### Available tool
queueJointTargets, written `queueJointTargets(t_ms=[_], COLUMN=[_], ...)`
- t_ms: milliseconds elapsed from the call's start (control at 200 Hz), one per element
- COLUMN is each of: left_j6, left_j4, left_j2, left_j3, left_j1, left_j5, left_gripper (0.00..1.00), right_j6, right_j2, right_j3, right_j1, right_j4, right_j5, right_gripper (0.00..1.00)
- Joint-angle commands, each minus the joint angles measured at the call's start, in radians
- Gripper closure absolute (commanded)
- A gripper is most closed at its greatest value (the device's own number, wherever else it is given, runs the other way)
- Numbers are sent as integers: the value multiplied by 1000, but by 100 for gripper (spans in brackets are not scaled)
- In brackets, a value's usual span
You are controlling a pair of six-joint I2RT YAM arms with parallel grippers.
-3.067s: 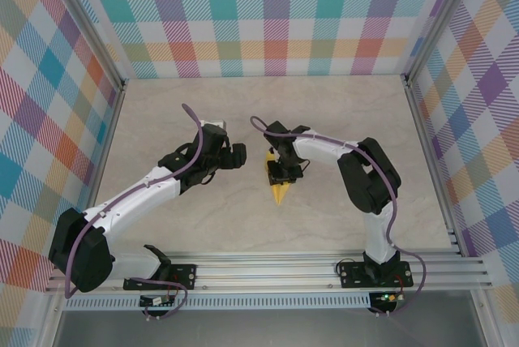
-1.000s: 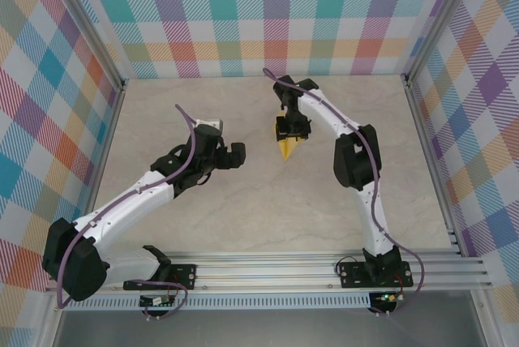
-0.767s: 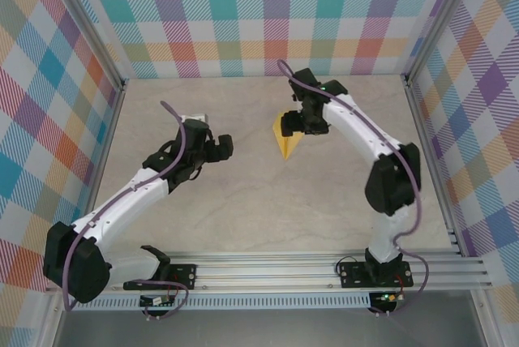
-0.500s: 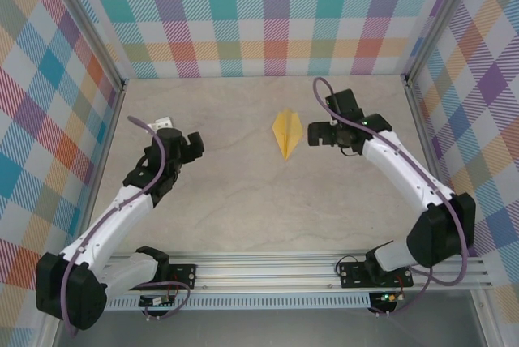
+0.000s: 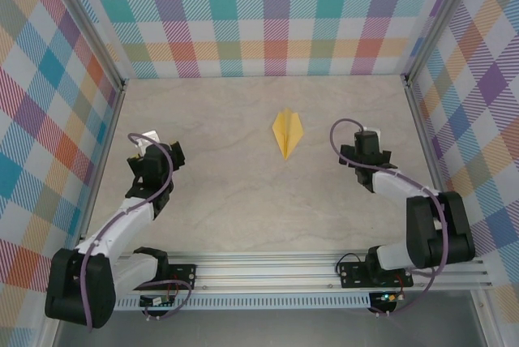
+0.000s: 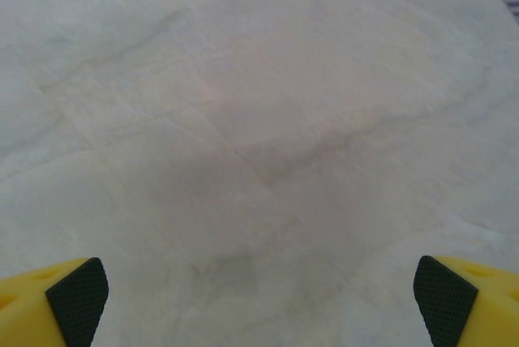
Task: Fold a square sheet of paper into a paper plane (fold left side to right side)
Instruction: Reset both arms
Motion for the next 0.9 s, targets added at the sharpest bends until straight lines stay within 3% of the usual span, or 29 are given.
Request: queueJointTargets(t_ms=[0, 260, 430, 555, 625, 895], left_j6=[64, 102, 151, 164, 162, 133], left_j4=[171, 523, 676, 840, 688, 658], left_j2=[80, 239, 324, 488, 471, 483], left_j3=[-28, -138, -158, -160, -103, -76], left_j1=[19, 28, 35, 48, 51, 84], left_j5=[79, 177, 267, 310, 334, 355], left_gripper=[0, 0, 0, 0, 0, 0], right_j6=[-126, -116, -117, -119, -120, -122], right_j2=[52, 84, 107, 105, 104, 103], right_j3=[-46, -192, -190, -189, -188, -188], right_j1=[-7, -131, -154, -154, -154, -154], right_j4=[332, 635, 656, 650, 645, 645], right_j5=[-73, -385, -451, -450, -448, -450], right_gripper=[0, 0, 0, 0, 1, 0])
